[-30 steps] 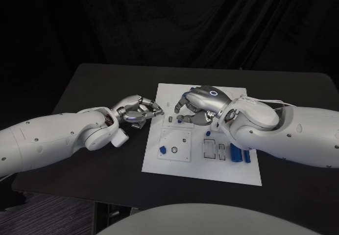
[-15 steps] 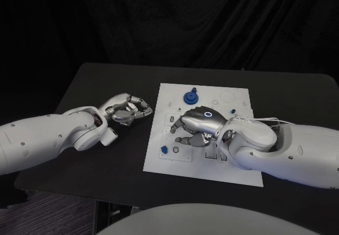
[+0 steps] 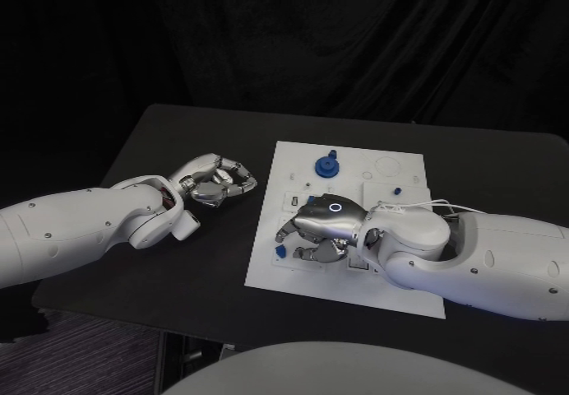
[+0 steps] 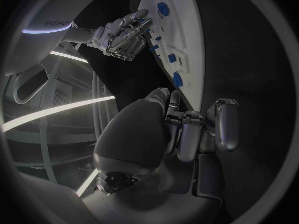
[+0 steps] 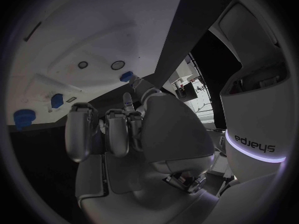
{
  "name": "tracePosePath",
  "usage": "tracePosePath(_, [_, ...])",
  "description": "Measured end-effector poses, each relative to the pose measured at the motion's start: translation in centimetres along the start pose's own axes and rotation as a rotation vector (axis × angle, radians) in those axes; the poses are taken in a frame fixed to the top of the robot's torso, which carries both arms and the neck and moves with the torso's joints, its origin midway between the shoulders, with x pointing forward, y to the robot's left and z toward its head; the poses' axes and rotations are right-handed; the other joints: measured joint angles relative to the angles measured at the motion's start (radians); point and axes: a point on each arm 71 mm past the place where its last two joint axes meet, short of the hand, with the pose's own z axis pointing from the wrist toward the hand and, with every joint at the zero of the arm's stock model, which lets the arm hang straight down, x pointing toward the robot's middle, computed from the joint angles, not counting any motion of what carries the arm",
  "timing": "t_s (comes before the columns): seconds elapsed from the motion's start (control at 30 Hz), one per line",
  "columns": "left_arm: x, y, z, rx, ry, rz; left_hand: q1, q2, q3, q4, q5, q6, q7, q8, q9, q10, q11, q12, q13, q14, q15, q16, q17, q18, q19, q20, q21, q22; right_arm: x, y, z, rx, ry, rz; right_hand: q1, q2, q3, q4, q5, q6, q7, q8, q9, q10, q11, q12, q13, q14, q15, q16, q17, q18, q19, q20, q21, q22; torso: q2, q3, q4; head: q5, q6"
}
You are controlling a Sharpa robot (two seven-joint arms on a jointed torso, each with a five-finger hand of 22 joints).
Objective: Assemble the parts on the task board
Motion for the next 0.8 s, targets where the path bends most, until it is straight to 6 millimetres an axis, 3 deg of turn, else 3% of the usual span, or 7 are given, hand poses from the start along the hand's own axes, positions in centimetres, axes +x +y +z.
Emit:
tracePosePath(0.07, [-0.07, 0.09, -0.03, -0.002, -0.003, 0.001, 0.0, 0.0, 0.002, -0.002, 0.004, 0.0, 0.0, 0.0, 0.0, 0.0, 0.0, 0.002, 0.0, 0.0, 0.0, 0.0, 0.0, 0.0, 0.0, 0.0, 0.0, 0.0, 0.17, 0.15, 0.1, 0.001, 0.001, -0.003, -0.04, 0.0, -0.018, 0.029, -0.024, 0.023, 0.01, 0.011, -0.001, 0.0, 0.001, 0.005, 0.0, 0.0, 0.0, 0.0, 0.0, 0.0, 0.0, 0.0, 0.0, 0.0, -0.001, 0.0, 0.0, -0.002, 0.0])
tracePosePath(0.17, [0.0, 0.25, -0.1, -0.005, -0.003, 0.0, 0.0, 0.0, 0.008, -0.003, 0.004, 0.0, 0.0, -0.001, -0.002, 0.0, 0.0, 0.002, 0.0, 0.0, 0.0, 0.0, 0.0, 0.0, 0.0, 0.0, 0.0, 0.0, 0.43, 0.21, 0.15, 0.008, 0.0, -0.01, -0.082, 0.0, -0.047, 0.06, -0.055, 0.05, 0.026, 0.018, 0.0, -0.002, 0.02, 0.011, 0.0, 0.002, 0.01, 0.0, 0.0, 0.0, 0.0, 0.002, 0.0, 0.0, -0.002, 0.0001, -0.0006, -0.002, 0.0])
tracePosePath(0.33, [0.15, 0.53, -0.2, -0.01, -0.002, -0.002, 0.0, 0.0, 0.01, -0.004, 0.01, 0.0, 0.0, -0.004, -0.002, 0.0, 0.0, 0.003, 0.0, 0.001, 0.001, 0.0, 0.0, 0.0, 0.0, 0.0, 0.0, 0.0, 0.63, 0.22, 0.26, 0.013, -0.007, -0.021, -0.103, 0.002, -0.065, 0.078, -0.069, 0.068, 0.028, 0.026, 0.004, 0.002, 0.027, 0.011, 0.0, 0.001, 0.015, 0.0, 0.0, 0.0, 0.001, 0.011, -0.006, 0.0, -0.002, 0.0, -0.0008, 0.002, 0.0])
tracePosePath(0.53, [0.33, 0.74, -0.28, -0.014, 0.0, -0.004, 0.006, -0.003, 0.01, -0.004, 0.01, 0.0, 0.0, -0.004, -0.002, 0.0, 0.0, 0.004, 0.0, 0.001, 0.001, 0.0, 0.0, 0.0, 0.0, 0.0, 0.0, 0.0, 0.72, 0.13, 0.42, 0.01, -0.01, -0.034, 0.036, 0.012, 0.001, -0.011, 0.056, 0.031, 0.007, 0.005, -0.009, 0.0, 0.014, 0.004, 0.0, 0.001, 0.01, -0.007, 0.0, 0.0, 0.001, 0.011, -0.016, 0.0, -0.002, -0.0005, -0.0016, 0.007, 0.0])
tracePosePath(0.7, [0.42, 0.88, -0.35, -0.017, 0.0, -0.006, 0.006, -0.003, 0.016, -0.004, 0.01, 0.0, 0.0, -0.004, -0.003, 0.0, 0.0, 0.004, 0.0, 0.0, 0.0, 0.0, 0.0, 0.0, 0.0, 0.0, 0.0, 0.0, 0.79, 0.0, 0.58, 0.0, -0.008, -0.042, 0.063, 0.016, 0.025, -0.035, 0.079, 0.027, -0.007, 0.005, -0.015, -0.002, 0.003, 0.0, 0.0, 0.002, 0.001, -0.007, 0.0, 0.0, -0.003, 0.007, -0.016, 0.0, -0.003, -0.0006, -0.0018, 0.009, 0.0])
tracePosePath(0.73, [0.41, 0.89, -0.35, -0.017, 0.0, -0.007, 0.006, -0.003, 0.017, -0.005, 0.01, 0.0, 0.0, -0.004, -0.003, 0.0, 0.0, 0.003, 0.0, -0.001, -0.001, 0.0, 0.0, 0.0, 0.0, 0.0, 0.0, 0.0, 0.8, -0.02, 0.62, -0.003, -0.008, -0.043, 0.079, 0.016, 0.038, -0.048, 0.077, 0.024, -0.018, 0.002, -0.018, -0.001, -0.007, 0.0, 0.0, 0.0, -0.007, -0.007, 0.0, 0.0, 0.0, 0.0, -0.016, 0.0, -0.003, -0.0006, -0.0017, 0.01, 0.0])
tracePosePath(0.8, [0.38, 0.91, -0.35, -0.018, -0.001, -0.008, 0.006, -0.003, 0.017, -0.005, 0.01, 0.0, 0.0, -0.004, -0.003, 0.0, 0.0, 0.003, 0.0, -0.002, -0.002, 0.0, 0.0, 0.0, 0.0, 0.0, 0.0, 0.0, 0.83, -0.09, 0.7, -0.011, -0.007, -0.046, 0.081, 0.017, 0.05, -0.059, 0.064, 0.022, -0.023, 0.002, -0.022, 0.0, -0.011, 0.0, 0.0, 0.003, -0.012, -0.007, 0.0, 0.0, 0.0, -0.003, -0.016, 0.0, -0.003, -0.0005, -0.0012, 0.012, 0.0])
